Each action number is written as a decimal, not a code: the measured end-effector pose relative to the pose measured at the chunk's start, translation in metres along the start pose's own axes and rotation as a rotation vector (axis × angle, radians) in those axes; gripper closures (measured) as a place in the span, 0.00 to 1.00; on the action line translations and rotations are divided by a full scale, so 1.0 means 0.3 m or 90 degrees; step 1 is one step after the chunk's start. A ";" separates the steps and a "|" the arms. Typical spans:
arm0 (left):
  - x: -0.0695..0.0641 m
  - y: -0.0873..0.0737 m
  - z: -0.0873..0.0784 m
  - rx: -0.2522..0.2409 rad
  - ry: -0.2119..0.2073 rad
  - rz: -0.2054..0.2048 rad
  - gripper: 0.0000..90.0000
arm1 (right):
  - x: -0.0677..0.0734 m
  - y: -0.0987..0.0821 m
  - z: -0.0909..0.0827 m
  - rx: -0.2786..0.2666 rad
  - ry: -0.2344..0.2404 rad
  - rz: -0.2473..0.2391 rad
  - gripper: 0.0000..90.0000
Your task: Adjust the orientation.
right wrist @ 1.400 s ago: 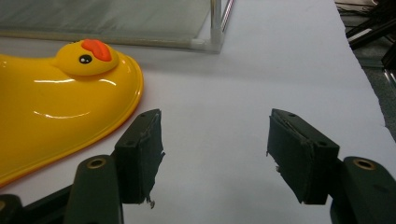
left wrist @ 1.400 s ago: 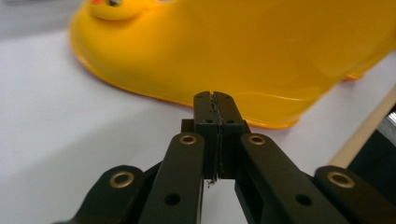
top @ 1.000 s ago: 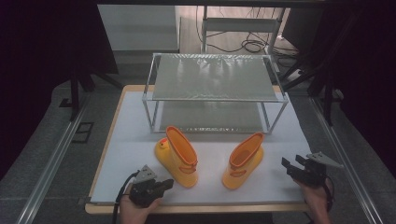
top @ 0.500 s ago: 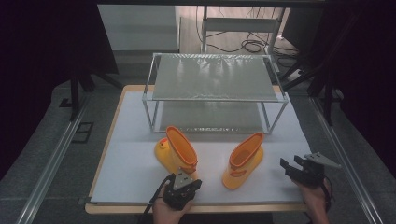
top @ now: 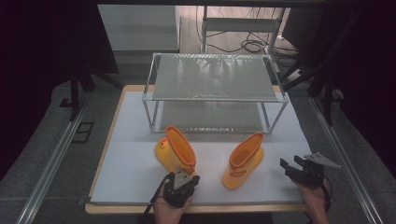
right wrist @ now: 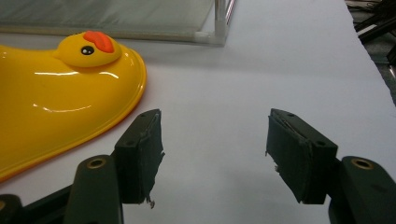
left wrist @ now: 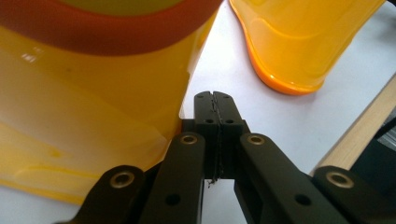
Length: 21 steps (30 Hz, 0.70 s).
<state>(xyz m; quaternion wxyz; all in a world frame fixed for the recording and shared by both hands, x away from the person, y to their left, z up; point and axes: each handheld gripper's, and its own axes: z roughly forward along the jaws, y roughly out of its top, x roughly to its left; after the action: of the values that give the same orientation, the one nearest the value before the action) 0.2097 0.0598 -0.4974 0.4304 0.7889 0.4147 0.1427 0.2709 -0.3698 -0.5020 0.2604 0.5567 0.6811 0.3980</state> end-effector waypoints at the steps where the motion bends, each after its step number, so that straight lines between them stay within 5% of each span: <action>1: 0.006 -0.004 -0.007 0.001 0.000 -0.001 1.00 | -0.002 -0.001 0.000 0.000 -0.001 0.001 0.40; 21: 0.206 -0.109 -0.195 -0.004 0.015 -0.080 1.00 | -0.011 -0.006 0.004 0.009 0.001 0.007 0.40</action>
<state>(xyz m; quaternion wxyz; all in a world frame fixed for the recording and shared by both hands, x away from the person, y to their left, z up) 0.1963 0.1499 -0.4972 0.4361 0.7582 0.4681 0.1259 0.2716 -0.3728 -0.5044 0.2536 0.5620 0.6811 0.3949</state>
